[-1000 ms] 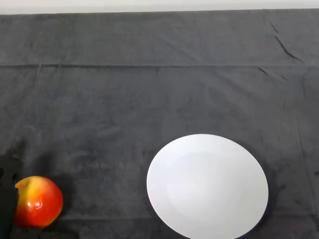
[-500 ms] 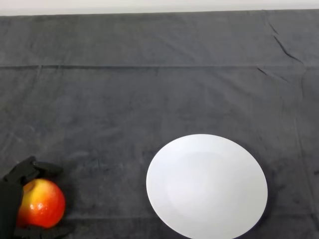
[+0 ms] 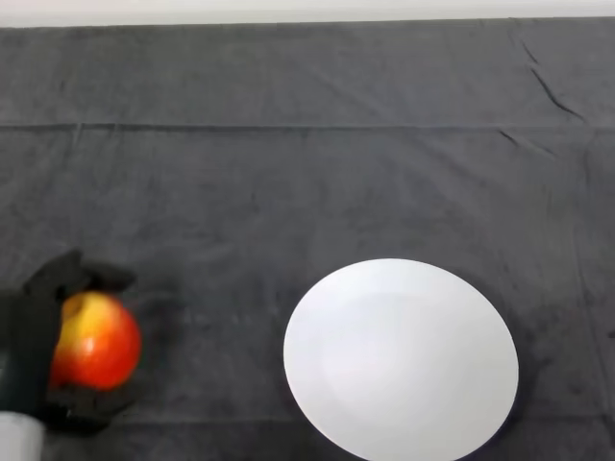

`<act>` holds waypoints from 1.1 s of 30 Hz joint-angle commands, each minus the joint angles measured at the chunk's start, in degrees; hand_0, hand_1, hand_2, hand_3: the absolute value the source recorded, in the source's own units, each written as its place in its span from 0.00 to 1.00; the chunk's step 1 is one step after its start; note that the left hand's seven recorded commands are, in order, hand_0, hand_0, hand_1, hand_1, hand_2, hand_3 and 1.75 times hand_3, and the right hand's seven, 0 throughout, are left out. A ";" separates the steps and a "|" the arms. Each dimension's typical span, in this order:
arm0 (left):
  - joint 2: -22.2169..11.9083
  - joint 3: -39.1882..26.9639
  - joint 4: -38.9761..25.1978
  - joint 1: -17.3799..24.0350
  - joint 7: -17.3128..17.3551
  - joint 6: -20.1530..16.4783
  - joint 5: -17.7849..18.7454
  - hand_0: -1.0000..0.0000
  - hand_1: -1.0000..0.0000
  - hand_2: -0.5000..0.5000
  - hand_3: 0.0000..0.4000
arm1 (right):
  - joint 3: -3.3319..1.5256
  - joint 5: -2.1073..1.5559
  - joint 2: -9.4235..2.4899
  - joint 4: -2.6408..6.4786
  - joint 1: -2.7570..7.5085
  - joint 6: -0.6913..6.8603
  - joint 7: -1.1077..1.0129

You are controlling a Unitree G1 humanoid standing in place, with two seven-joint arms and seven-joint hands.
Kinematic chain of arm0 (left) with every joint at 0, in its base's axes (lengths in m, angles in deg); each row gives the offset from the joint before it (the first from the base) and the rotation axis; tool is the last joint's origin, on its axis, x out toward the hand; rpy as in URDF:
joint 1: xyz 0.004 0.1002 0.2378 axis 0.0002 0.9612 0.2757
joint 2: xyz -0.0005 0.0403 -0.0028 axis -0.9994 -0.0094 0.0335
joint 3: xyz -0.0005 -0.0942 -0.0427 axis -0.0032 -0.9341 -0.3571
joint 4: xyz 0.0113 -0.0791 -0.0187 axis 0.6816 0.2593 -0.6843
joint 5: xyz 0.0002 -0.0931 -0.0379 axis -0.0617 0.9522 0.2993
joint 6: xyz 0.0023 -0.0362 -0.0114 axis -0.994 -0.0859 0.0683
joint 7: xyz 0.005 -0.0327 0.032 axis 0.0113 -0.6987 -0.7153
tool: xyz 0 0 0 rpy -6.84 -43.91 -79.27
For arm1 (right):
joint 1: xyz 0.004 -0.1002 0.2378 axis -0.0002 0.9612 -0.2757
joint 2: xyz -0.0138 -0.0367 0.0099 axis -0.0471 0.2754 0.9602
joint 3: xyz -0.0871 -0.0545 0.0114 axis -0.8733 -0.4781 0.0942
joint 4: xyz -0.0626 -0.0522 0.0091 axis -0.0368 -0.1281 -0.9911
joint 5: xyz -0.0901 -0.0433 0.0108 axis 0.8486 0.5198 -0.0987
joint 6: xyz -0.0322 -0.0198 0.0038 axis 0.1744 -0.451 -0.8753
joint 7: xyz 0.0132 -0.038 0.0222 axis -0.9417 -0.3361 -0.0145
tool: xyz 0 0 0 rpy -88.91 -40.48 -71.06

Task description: Move the apple to the plate

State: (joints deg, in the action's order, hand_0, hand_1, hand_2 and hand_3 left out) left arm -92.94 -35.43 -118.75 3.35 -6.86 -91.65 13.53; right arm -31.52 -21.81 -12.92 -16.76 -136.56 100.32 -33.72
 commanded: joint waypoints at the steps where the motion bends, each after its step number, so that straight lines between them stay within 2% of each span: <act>1: 0.79 1.09 -0.50 -2.17 -1.62 -0.71 -2.08 0.00 0.00 0.50 1.00 | 0.57 -1.80 0.32 -1.60 2.12 0.12 0.32; 7: 2.36 5.16 1.46 -5.52 -3.39 -1.38 -1.97 0.00 0.00 0.50 1.00 | 0.58 -1.80 0.34 -1.55 2.10 0.11 0.30; 18: 3.90 12.34 5.22 -11.35 -5.65 -3.01 0.64 0.00 0.00 0.50 1.00 | 0.58 -1.79 0.36 -1.49 2.08 0.10 0.27; 33: 6.38 24.26 14.36 -21.12 -11.71 -2.68 7.62 0.00 0.00 0.50 1.00 | 0.59 -1.78 0.39 -1.43 2.06 0.09 0.24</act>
State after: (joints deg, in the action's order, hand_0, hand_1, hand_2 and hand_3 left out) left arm -86.81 -10.97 -105.80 -17.12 -17.87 -94.53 21.13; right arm -31.51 -21.81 -12.92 -16.75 -136.56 100.31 -33.72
